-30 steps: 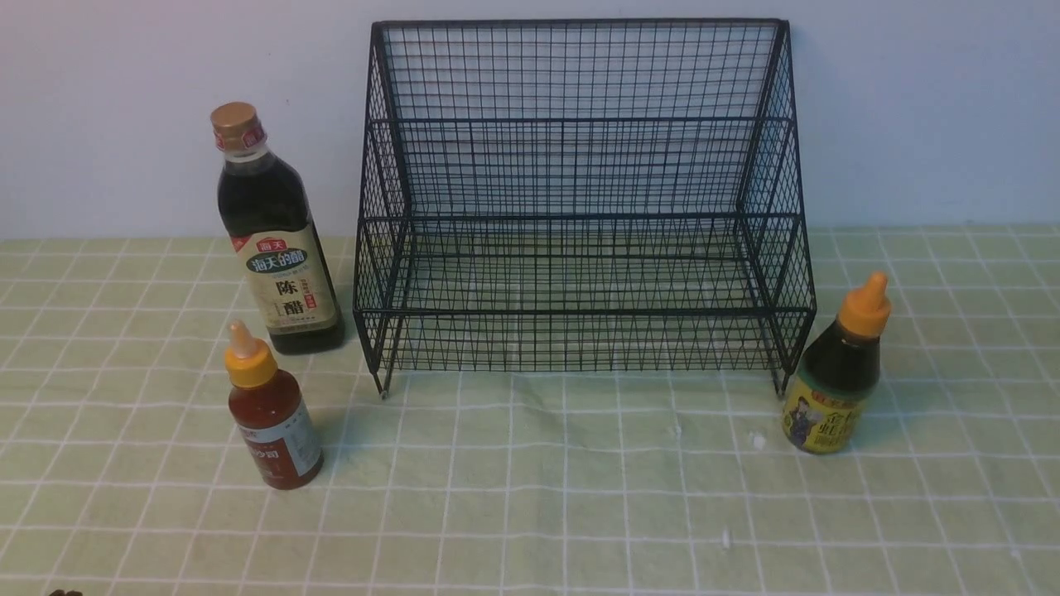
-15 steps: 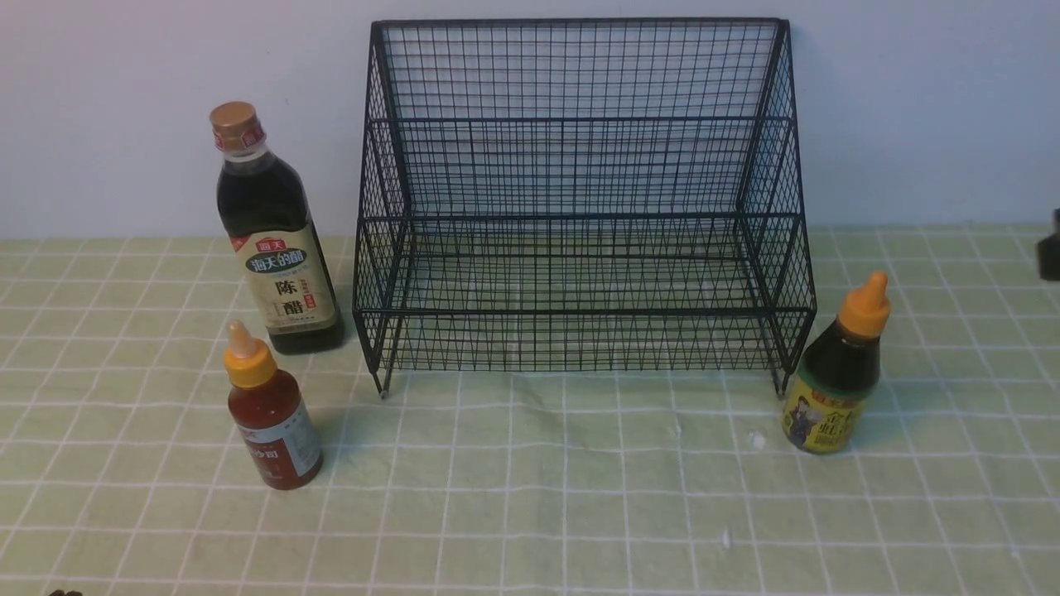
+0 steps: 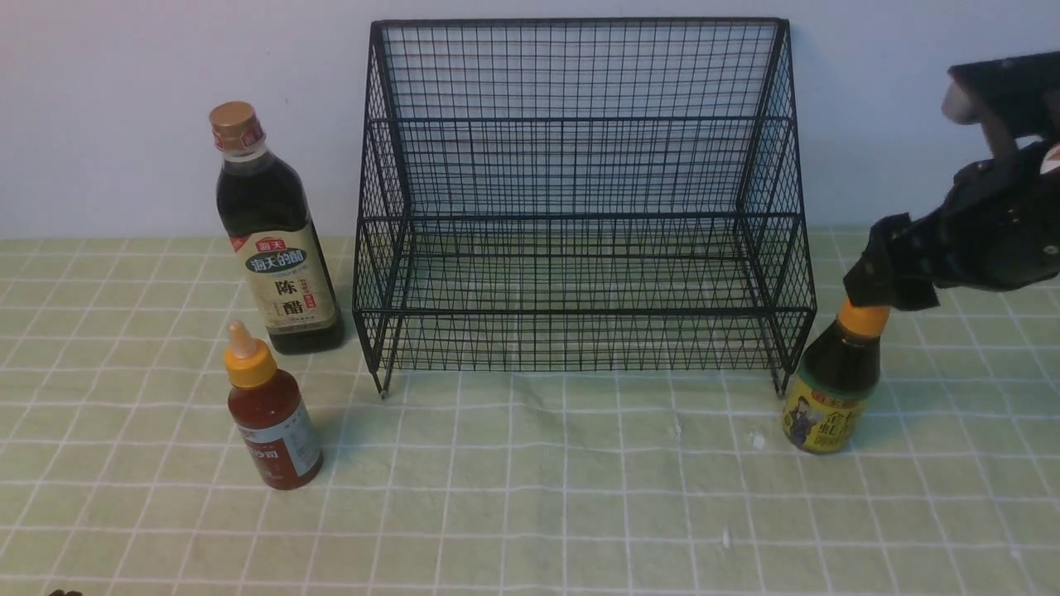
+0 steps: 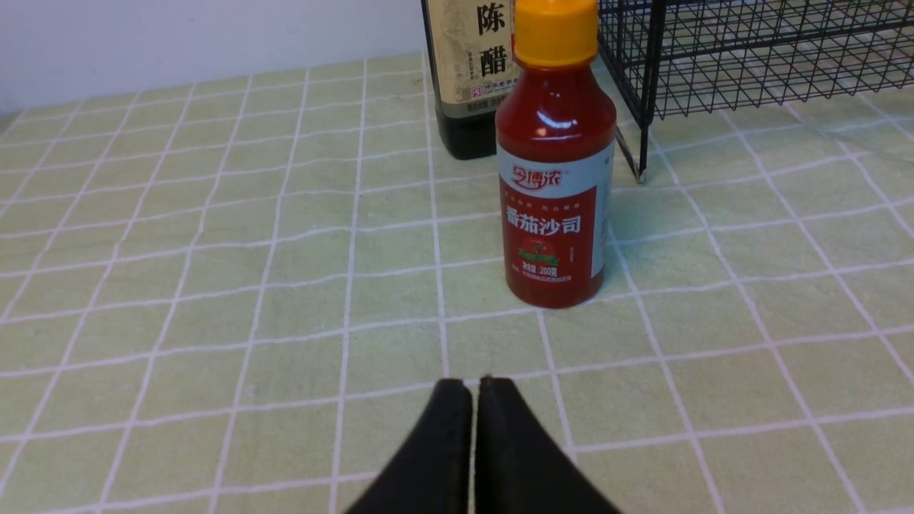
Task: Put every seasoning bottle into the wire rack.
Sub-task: Use the right arm to grab the condiment bottle closest to it
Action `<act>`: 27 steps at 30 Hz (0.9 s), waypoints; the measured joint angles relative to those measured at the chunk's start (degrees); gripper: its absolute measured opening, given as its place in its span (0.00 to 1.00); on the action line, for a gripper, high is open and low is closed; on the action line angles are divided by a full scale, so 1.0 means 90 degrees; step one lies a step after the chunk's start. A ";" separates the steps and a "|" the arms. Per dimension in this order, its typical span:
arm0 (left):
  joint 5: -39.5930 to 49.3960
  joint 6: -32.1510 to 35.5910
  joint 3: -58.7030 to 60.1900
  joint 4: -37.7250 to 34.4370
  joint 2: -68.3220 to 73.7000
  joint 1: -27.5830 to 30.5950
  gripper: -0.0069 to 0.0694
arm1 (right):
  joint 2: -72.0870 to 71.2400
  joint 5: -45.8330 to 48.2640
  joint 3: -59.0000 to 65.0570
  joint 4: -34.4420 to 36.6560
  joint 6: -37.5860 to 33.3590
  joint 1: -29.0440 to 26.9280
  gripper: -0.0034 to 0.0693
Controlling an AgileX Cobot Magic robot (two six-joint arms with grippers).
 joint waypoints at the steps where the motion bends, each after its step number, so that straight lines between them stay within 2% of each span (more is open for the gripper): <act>1: 0.0000 0.0000 0.0000 0.0000 0.0000 0.0000 0.08 | 0.0048 0.0000 0.0000 0.0000 0.0007 0.0000 0.83; 5: 0.0000 0.0000 0.0000 0.0000 0.0000 0.0000 0.08 | 0.0453 -0.0223 0.0000 0.0000 0.0017 0.0000 0.85; 9: 0.0000 0.0000 0.0000 0.0000 0.0000 0.0000 0.08 | 0.0705 -0.0276 -0.0007 0.0101 0.0017 0.0000 0.76; 11: 0.0000 0.0000 0.0000 0.0000 0.0000 0.0000 0.08 | 0.0785 -0.0299 -0.0007 0.0133 0.0017 0.0000 0.62; 13: 0.0000 0.0000 0.0000 0.0000 0.0000 0.0000 0.08 | 0.0808 -0.0294 -0.0007 0.0162 0.0016 0.0006 0.44; 18: 0.0000 0.0000 0.0000 0.0000 0.0000 0.0000 0.08 | 0.0714 0.0207 -0.0163 0.0114 -0.0014 0.0005 0.46; 22: 0.0000 0.0000 0.0000 0.0000 0.0000 0.0000 0.08 | 0.0273 0.1123 -0.0657 0.0142 -0.0014 0.0038 0.46; 27: 0.0000 0.0000 0.0000 0.0000 0.0000 0.0000 0.08 | -0.0376 0.1627 -0.1583 0.0447 -0.0051 0.0447 0.46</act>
